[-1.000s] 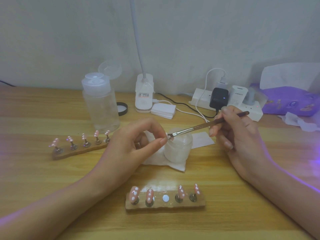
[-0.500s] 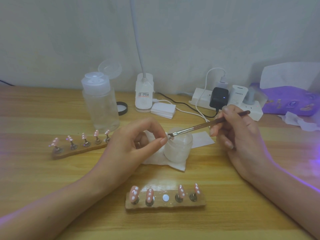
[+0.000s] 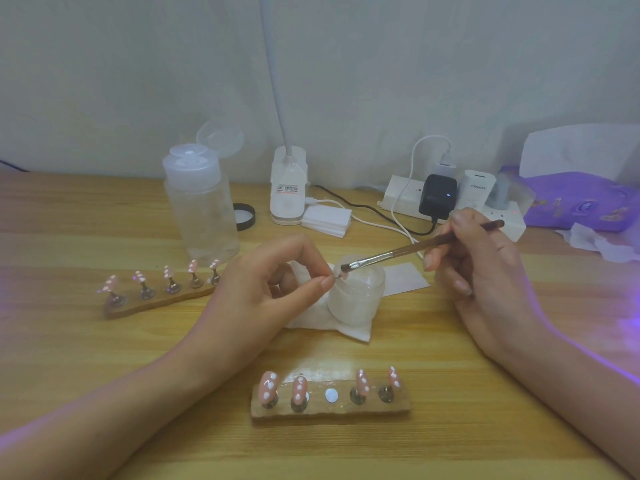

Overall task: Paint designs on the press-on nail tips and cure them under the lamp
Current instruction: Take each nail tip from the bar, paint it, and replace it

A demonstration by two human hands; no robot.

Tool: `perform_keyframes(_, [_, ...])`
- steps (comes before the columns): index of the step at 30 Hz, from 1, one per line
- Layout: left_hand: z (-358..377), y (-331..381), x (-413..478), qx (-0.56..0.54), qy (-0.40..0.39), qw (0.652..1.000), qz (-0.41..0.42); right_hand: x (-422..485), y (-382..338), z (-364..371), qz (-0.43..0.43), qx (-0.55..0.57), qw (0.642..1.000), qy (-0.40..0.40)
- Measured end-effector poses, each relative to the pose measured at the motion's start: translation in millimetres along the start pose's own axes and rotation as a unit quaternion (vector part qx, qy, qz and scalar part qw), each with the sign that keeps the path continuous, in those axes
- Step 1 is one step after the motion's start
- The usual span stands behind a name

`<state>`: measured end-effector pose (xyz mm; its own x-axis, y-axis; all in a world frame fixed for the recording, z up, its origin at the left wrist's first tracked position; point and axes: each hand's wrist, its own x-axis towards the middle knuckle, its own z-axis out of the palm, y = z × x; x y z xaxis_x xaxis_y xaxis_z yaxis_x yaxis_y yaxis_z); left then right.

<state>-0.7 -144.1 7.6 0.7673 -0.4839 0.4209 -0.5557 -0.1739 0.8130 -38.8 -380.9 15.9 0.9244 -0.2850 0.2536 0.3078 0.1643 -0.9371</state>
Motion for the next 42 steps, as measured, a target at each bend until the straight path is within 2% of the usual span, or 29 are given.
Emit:
perform_keyframes(5, [0.4, 0.6, 0.0, -0.014, 0.001, 1.000, -0.010, 1.4, 2.1, -1.6, 0.007, -0.015, 1.000, 0.024])
perform_keyframes(9, [0.6, 0.0, 0.1, -0.034, 0.007, 0.999, -0.029, 0.3, 0.3, 0.3, 0.003, -0.014, 1.000, -0.005])
perform_keyframes(13, [-0.1, 0.6, -0.1, -0.040, 0.008, 0.999, -0.034, 1.6, 2.4, -1.5, 0.005, -0.013, 1.000, 0.022])
perform_keyframes(17, [-0.6, 0.3, -0.2, -0.048, 0.008, 0.998, -0.039, 0.3, 1.0, -0.6, -0.002, -0.010, 1.000, -0.006])
perform_keyframes(21, [-1.5, 0.7, 0.0, -0.058, 0.009, 0.997, -0.046, 1.2, 2.2, -1.6, 0.008, -0.017, 1.000, 0.026])
perform_keyframes(26, [-1.5, 1.6, 0.5, -0.062, 0.007, 0.997, -0.054, -0.1, 1.1, -0.2, 0.002, -0.020, 1.000, -0.001])
perform_keyframes(30, [-2.0, 3.8, 0.5, -0.063, 0.008, 0.997, -0.053, 0.7, 1.3, -1.9, 0.007, -0.015, 0.999, 0.032])
perform_keyframes(34, [-2.0, 4.6, 0.3, -0.071, 0.008, 0.996, -0.057, -0.4, 0.0, 0.4, -0.007, -0.022, 1.000, 0.002])
perform_keyframes(39, [-1.4, 4.5, 1.0, -0.071, 0.008, 0.996, -0.057, 0.3, 0.5, -0.4, 0.002, -0.039, 0.999, 0.034])
perform_keyframes(42, [-1.4, 5.0, 1.1, -0.069, 0.007, 0.996, -0.054, 0.0, -0.4, -0.3, -0.010, -0.018, 1.000, 0.012])
